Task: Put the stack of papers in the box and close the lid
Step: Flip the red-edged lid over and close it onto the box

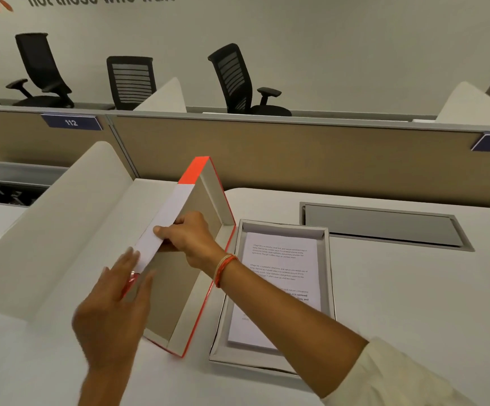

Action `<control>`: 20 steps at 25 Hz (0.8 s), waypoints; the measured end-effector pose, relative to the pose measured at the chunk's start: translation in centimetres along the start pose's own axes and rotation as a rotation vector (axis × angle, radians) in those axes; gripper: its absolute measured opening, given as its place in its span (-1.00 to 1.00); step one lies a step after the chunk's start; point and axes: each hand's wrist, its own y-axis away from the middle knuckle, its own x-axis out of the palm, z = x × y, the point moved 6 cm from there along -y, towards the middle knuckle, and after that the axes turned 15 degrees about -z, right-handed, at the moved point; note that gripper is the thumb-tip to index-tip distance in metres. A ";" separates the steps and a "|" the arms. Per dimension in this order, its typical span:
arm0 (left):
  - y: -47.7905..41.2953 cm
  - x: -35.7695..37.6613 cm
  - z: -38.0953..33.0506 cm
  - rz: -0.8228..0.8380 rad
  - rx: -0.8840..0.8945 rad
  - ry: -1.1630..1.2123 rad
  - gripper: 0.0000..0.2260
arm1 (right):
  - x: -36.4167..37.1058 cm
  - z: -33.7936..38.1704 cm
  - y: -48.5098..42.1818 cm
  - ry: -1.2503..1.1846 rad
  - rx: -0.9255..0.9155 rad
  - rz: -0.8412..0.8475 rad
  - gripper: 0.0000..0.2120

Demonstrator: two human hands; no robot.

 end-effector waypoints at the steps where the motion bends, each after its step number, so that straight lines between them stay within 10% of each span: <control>1: -1.0 -0.2 1.3 0.039 -0.185 0.091 -0.51 | -0.9 0.2 0.2 0.019 0.004 -0.005 -0.73; 5: -3.0 2.6 6.7 0.310 -0.724 0.445 -0.43 | -4.6 0.9 2.0 0.065 -0.021 0.027 -0.68; 13: 9.1 12.5 7.3 0.991 -1.216 0.487 -0.43 | -14.4 1.4 6.9 -0.159 -0.061 0.209 -0.68; 20: 9.6 14.8 3.3 0.889 -0.858 0.511 -0.56 | -27.2 -5.6 8.4 0.276 -0.066 -0.280 -0.50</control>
